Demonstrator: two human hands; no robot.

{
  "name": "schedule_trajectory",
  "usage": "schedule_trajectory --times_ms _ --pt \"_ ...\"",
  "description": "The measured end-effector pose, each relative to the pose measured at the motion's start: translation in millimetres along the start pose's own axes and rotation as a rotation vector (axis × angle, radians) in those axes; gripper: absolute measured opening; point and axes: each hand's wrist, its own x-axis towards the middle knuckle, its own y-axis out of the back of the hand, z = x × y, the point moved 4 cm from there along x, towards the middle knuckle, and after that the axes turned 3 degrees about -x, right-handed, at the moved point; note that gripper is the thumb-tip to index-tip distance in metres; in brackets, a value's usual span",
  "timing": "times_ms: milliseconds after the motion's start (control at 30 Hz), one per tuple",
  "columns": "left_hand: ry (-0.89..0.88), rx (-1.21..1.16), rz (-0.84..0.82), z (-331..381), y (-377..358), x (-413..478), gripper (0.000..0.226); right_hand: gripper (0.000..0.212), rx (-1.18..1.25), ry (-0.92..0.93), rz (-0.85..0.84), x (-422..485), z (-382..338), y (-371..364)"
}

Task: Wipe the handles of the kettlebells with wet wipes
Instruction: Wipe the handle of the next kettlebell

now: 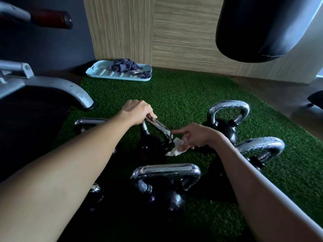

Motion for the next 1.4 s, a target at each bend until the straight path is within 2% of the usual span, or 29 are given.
schedule_trajectory --times_ms 167,200,267,367,467,633,733,767,833,900,1100,1200,1300,1400 --pt "0.552 -0.692 0.087 -4 -16 -17 0.071 0.053 0.228 -0.029 0.422 -3 10 9" --pt "0.639 -0.759 0.092 2 -18 -18 0.084 0.047 0.286 -0.036 0.486 -3 10 8" --pt "0.739 -0.729 0.078 13 -20 -18 0.099 0.041 0.344 -0.051 0.563 0 14 5" --pt "0.788 -0.764 -0.034 27 -34 -15 0.092 0.041 0.377 -0.083 0.626 1 20 3" --pt "0.836 -0.858 -0.019 30 -42 -16 0.081 0.041 0.417 -0.092 0.659 -3 24 3" --pt "0.802 -0.899 0.021 30 -40 -20 0.067 0.041 0.473 -0.112 0.745 -9 31 2" --pt "0.704 -0.836 -0.016 20 -41 -29 0.06 0.037 0.511 -0.119 0.778 -13 32 0" --pt "0.637 -0.816 -0.045 16 -42 -32 0.066 0.036 0.526 -0.11 0.773 -12 32 0" --pt "0.509 -0.827 -0.109 7 -46 -38 0.107 0.035 0.542 -0.1 0.759 -7 31 -1" --pt "0.433 -0.844 -0.141 -4 -47 -45 0.123 0.034 0.528 -0.089 0.739 2 27 -2" --pt "0.262 -0.829 -0.258 -37 -52 -71 0.141 0.042 0.429 -0.063 0.676 47 4 -12" --pt "0.212 -0.821 -0.311 -49 -56 -78 0.145 0.043 0.369 -0.038 0.582 76 -15 -22" --pt "0.162 -0.767 -0.319 -55 -57 -82 0.137 0.042 0.262 -0.013 0.479 92 -26 -31" --pt "0.136 -0.742 -0.303 -57 -58 -82 0.135 0.05 0.134 0.029 0.442 98 -29 -33"
